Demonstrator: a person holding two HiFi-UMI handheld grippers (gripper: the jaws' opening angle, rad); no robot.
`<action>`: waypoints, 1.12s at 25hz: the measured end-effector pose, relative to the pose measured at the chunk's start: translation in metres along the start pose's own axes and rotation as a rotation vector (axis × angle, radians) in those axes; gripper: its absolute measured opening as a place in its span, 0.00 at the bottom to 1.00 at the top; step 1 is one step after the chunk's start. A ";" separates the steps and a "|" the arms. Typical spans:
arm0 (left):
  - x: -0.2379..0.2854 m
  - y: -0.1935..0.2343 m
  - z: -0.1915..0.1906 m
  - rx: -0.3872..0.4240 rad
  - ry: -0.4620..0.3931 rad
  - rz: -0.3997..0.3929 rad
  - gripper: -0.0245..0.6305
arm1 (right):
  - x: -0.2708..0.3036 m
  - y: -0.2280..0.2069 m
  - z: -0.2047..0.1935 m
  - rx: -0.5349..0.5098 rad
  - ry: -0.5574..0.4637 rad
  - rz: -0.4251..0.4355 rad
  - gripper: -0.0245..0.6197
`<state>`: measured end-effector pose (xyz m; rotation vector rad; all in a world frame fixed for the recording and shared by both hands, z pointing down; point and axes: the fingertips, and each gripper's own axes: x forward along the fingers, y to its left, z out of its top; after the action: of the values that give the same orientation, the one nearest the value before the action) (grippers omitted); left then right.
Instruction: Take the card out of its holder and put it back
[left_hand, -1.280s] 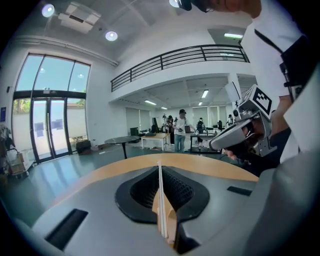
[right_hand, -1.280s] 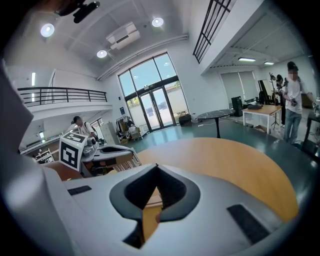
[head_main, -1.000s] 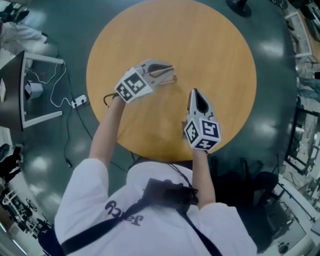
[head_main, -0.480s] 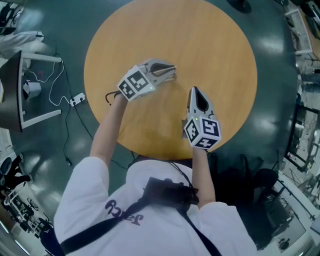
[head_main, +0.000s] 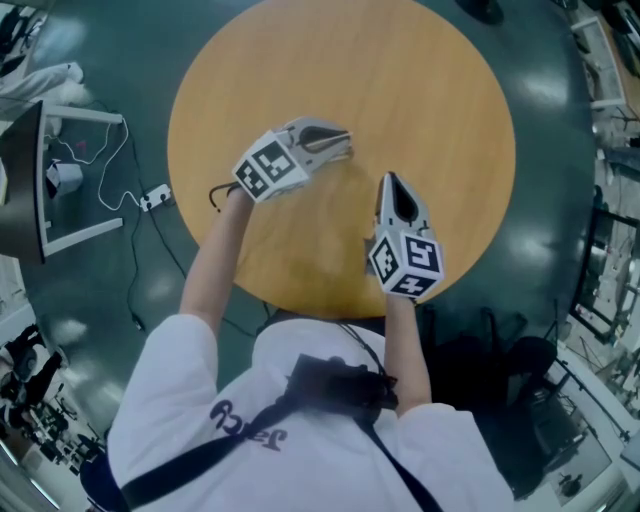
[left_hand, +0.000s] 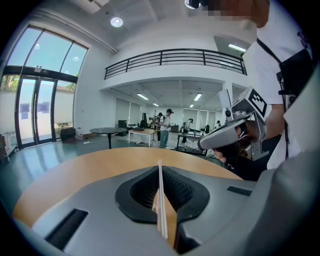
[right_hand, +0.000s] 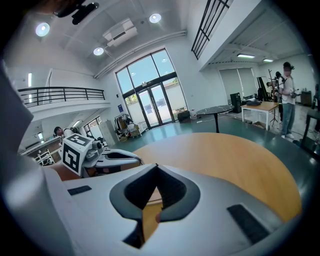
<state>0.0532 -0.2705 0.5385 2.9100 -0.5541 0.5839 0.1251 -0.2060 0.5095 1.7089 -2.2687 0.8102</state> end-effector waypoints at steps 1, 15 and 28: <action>0.000 0.000 0.000 0.000 0.001 -0.001 0.08 | 0.001 0.001 0.000 0.000 0.001 0.000 0.07; 0.007 0.004 -0.004 -0.026 0.094 0.018 0.08 | -0.001 0.003 -0.003 0.006 0.001 0.007 0.07; 0.013 0.009 -0.014 -0.090 -0.073 0.079 0.08 | 0.001 -0.004 -0.008 0.016 0.018 -0.008 0.07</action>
<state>0.0563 -0.2804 0.5573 2.8443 -0.6892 0.4511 0.1268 -0.2029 0.5178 1.7094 -2.2483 0.8414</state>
